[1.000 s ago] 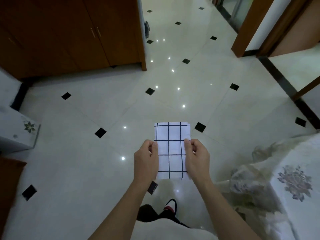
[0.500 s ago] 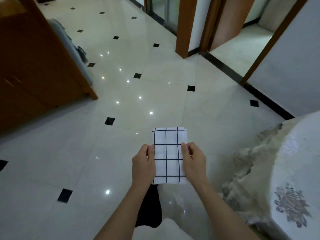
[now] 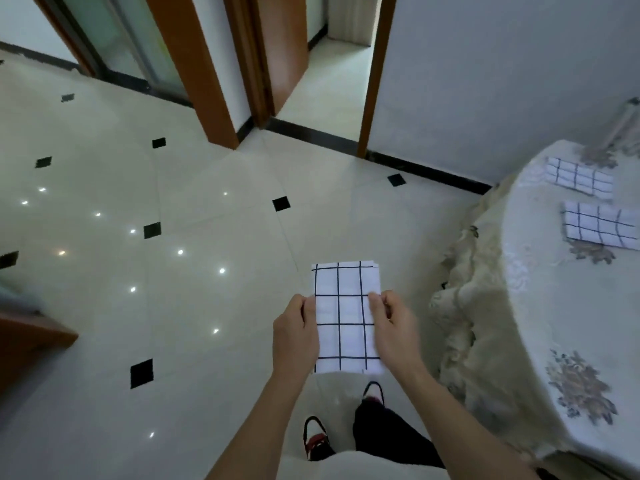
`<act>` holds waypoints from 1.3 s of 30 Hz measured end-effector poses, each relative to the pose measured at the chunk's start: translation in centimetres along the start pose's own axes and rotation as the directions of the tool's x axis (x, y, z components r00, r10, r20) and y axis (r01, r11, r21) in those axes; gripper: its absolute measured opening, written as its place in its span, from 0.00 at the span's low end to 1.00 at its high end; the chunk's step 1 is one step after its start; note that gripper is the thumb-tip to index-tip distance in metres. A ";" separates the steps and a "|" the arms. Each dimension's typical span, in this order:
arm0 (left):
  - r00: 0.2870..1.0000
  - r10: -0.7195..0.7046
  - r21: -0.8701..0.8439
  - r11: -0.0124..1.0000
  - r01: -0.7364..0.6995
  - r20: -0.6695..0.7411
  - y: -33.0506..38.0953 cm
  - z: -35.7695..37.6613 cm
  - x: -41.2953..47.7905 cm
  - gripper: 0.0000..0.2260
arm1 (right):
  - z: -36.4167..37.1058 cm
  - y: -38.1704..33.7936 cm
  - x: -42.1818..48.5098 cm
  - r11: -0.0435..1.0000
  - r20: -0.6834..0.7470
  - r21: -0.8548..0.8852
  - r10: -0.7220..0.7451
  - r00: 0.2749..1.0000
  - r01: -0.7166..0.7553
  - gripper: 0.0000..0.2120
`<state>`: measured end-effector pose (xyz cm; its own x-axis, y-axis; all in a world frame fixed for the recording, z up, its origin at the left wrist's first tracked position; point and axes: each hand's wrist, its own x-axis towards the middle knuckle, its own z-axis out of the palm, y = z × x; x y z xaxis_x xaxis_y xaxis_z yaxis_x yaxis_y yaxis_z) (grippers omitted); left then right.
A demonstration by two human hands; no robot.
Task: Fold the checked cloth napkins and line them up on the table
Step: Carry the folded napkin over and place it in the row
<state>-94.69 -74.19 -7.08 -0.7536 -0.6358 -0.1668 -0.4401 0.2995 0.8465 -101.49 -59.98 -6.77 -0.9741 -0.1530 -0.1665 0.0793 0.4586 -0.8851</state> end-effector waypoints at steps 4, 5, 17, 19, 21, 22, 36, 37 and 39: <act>0.989 0.068 0.033 0.997 -0.073 0.131 2.6 3.4 4.8 0.16 | -1.6 0.4 3.9 0.997 -0.123 0.041 0.063 0.990 -0.059 0.19; 0.984 0.090 0.036 0.995 -0.096 0.157 3.4 4.4 5.9 0.16 | -2.2 0.6 5.1 0.996 -0.152 0.057 0.078 0.985 -0.070 0.19; 0.879 0.228 0.094 0.952 -0.292 0.418 15.4 20.6 20.1 0.16 | -11.1 4.2 22.9 0.963 -0.395 0.210 0.240 0.887 -0.167 0.19; 0.844 0.262 0.085 0.937 -0.339 0.468 18.2 23.7 21.5 0.15 | -13.6 5.0 25.3 0.959 -0.451 0.215 0.264 0.852 -0.184 0.18; 0.798 0.302 0.062 0.919 -0.389 0.522 20.7 26.8 22.3 0.15 | -16.0 5.6 26.9 0.946 -0.506 0.266 0.301 0.808 -0.186 0.17; 0.772 0.320 0.054 0.908 -0.416 0.550 21.8 28.2 22.4 0.15 | -17.2 5.8 27.3 0.940 -0.538 0.285 0.319 0.780 -0.187 0.18; 0.162 0.308 -0.163 0.800 -0.577 0.937 29.2 46.5 19.0 0.11 | -26.8 11.8 25.9 0.793 -0.781 0.518 0.592 0.200 -0.321 0.19; 0.107 0.291 -0.176 0.793 -0.583 0.951 29.3 47.5 18.6 0.11 | -26.9 12.1 25.6 0.776 -0.781 0.537 0.605 0.154 -0.330 0.19; 0.020 0.245 -0.184 0.777 -0.602 0.969 29.4 49.4 17.7 0.09 | -27.3 12.7 24.9 0.748 -0.777 0.564 0.624 0.081 -0.350 0.19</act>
<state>-145.08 -41.51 -10.06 -0.5960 0.7503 -0.2861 0.2016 0.4847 0.8511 -130.55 -34.10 -10.33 -0.1940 0.9540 -0.2286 0.5197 -0.0977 -0.8487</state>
